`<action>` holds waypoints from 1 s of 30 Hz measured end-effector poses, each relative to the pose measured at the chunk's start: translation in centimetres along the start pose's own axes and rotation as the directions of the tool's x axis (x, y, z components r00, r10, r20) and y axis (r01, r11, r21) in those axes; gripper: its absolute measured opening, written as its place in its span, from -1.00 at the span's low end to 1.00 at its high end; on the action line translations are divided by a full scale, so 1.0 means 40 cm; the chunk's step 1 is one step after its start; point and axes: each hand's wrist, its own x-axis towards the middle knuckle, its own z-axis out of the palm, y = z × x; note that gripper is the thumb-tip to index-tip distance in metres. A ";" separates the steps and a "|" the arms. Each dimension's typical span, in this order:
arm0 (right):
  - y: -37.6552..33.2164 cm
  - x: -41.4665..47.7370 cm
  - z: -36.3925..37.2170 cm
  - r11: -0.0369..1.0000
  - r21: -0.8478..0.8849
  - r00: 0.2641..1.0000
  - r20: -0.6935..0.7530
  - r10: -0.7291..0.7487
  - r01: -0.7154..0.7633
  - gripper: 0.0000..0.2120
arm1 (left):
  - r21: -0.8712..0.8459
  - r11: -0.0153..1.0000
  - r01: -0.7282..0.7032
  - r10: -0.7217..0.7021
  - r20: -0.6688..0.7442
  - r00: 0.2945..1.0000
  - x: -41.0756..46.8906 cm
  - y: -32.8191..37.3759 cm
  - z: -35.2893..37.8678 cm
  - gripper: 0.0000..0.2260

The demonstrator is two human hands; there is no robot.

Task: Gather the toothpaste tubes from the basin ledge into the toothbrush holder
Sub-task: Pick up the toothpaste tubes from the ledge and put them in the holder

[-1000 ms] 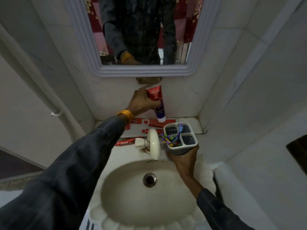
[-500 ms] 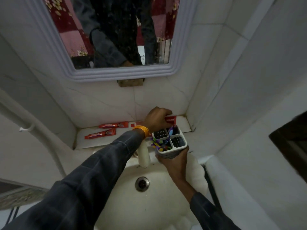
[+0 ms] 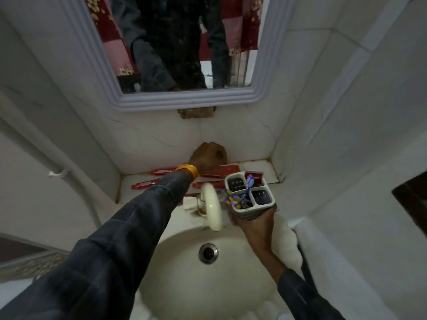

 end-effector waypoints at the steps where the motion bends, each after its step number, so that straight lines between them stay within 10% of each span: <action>1: 0.001 -0.001 0.002 1.000 -0.001 1.000 -0.006 0.001 -0.001 0.06 | 0.025 0.997 0.068 -0.068 -0.002 0.998 -0.014 -0.044 -0.011 -0.91; 7: 0.016 -0.002 0.003 0.998 -0.051 0.999 -0.029 -0.026 0.025 0.08 | 0.244 0.917 0.315 -0.362 0.183 0.914 -0.140 -0.227 0.027 -0.67; 16: 0.007 0.001 -0.002 0.998 -0.057 1.000 -0.012 -0.021 0.020 0.09 | 0.469 0.880 0.077 -0.181 0.179 0.967 -0.178 -0.257 0.109 -0.82; 24: -0.007 -0.006 -0.001 0.999 -0.025 1.000 0.000 -0.020 0.020 0.09 | 0.152 0.963 0.224 -0.211 -0.096 0.973 -0.151 -0.211 -0.104 -0.81; 30: -0.006 -0.014 0.001 1.000 -0.007 1.000 -0.015 0.005 -0.006 0.09 | -0.128 0.991 -0.044 0.002 -0.312 0.950 -0.072 0.008 -0.197 -0.78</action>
